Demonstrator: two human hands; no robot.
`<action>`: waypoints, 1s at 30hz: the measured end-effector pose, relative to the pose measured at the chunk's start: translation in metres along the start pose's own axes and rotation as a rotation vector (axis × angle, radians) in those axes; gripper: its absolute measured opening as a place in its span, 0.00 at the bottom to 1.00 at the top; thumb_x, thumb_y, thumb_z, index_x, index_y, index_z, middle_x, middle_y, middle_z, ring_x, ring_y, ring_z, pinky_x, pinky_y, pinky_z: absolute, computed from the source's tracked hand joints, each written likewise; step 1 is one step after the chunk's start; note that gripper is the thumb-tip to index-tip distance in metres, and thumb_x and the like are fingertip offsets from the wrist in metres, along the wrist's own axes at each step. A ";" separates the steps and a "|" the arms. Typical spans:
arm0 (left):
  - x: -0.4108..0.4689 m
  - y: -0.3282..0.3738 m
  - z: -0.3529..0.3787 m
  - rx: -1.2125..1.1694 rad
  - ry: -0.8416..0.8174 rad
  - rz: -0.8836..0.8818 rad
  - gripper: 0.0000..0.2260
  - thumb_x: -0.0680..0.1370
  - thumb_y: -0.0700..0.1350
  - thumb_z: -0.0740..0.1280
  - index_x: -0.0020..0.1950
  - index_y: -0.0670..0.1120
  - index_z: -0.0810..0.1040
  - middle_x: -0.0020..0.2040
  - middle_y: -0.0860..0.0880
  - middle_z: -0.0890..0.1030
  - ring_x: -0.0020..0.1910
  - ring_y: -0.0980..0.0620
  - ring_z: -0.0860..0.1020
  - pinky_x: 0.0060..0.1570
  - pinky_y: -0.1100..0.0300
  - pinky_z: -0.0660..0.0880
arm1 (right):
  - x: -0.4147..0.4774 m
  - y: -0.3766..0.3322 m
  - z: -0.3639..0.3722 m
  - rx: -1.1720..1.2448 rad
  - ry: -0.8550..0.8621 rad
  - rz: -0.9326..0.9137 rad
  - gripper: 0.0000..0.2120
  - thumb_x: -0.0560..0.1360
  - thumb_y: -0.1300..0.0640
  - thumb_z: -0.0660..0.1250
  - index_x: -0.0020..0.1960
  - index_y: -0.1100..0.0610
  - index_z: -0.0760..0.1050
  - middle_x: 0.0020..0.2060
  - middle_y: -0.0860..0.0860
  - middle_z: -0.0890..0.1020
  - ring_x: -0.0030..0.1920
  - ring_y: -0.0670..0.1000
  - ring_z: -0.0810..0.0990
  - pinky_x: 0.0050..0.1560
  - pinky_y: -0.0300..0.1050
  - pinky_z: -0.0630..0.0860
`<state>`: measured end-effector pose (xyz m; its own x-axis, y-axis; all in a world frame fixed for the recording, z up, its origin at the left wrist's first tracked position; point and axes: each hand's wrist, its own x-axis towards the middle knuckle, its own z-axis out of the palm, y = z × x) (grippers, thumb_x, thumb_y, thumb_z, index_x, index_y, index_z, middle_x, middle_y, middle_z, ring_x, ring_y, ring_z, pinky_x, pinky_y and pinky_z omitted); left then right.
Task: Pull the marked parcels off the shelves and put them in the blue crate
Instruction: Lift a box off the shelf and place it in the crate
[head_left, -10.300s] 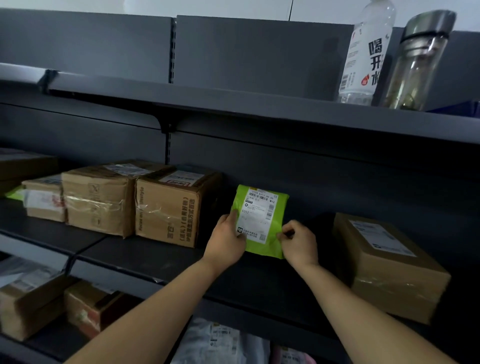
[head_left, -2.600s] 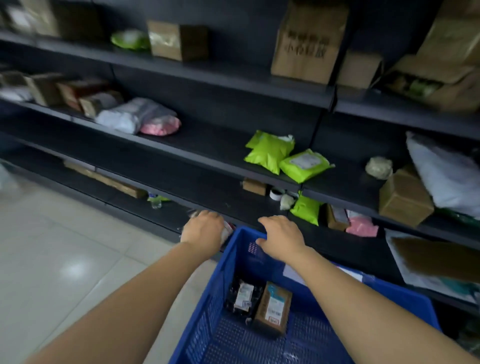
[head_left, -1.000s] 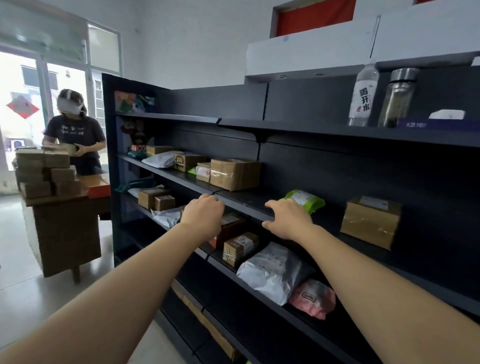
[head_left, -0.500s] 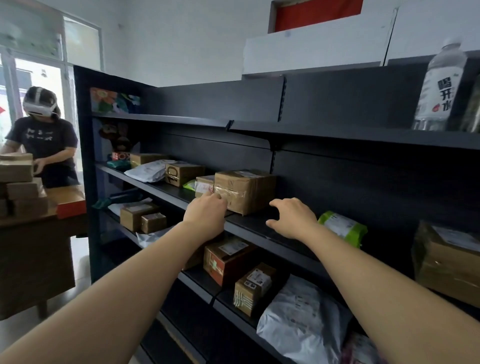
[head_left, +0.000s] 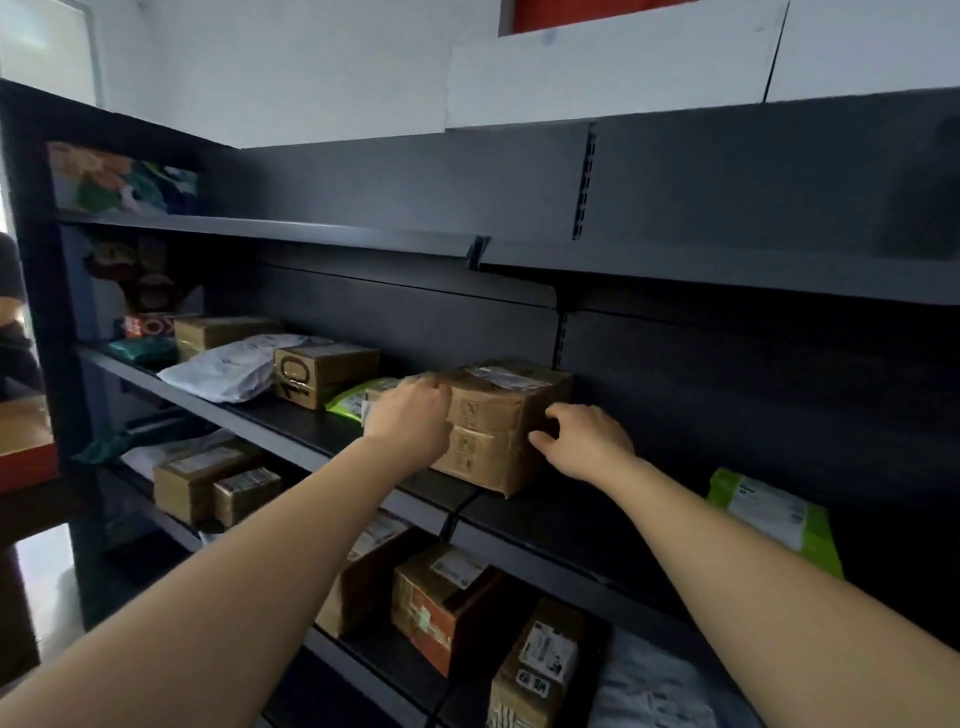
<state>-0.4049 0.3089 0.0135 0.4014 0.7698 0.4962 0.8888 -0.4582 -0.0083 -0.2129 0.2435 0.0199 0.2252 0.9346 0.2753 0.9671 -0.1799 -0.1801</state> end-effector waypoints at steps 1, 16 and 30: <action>0.011 -0.004 0.007 -0.023 0.014 -0.009 0.14 0.78 0.48 0.63 0.62 0.44 0.75 0.60 0.45 0.76 0.61 0.44 0.73 0.55 0.51 0.75 | 0.013 0.000 0.004 0.033 0.015 0.028 0.25 0.79 0.41 0.57 0.70 0.54 0.68 0.67 0.53 0.74 0.66 0.56 0.73 0.60 0.52 0.74; 0.117 -0.044 0.064 -0.725 -0.151 -0.246 0.18 0.80 0.51 0.62 0.66 0.42 0.74 0.61 0.42 0.78 0.60 0.41 0.75 0.55 0.54 0.71 | 0.099 -0.011 0.031 0.895 -0.125 0.461 0.24 0.75 0.46 0.67 0.68 0.52 0.71 0.64 0.53 0.76 0.61 0.56 0.75 0.53 0.52 0.76; 0.090 -0.054 0.062 -1.466 -0.338 -0.262 0.08 0.73 0.34 0.70 0.43 0.47 0.81 0.46 0.44 0.84 0.48 0.44 0.82 0.56 0.48 0.78 | 0.030 -0.025 0.026 1.026 0.260 0.530 0.27 0.75 0.55 0.69 0.72 0.49 0.67 0.64 0.50 0.77 0.62 0.50 0.75 0.58 0.45 0.73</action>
<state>-0.4034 0.4306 0.0047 0.4835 0.8656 0.1303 0.0268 -0.1635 0.9862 -0.2331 0.2840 0.0078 0.7014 0.7056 0.1008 0.2248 -0.0848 -0.9707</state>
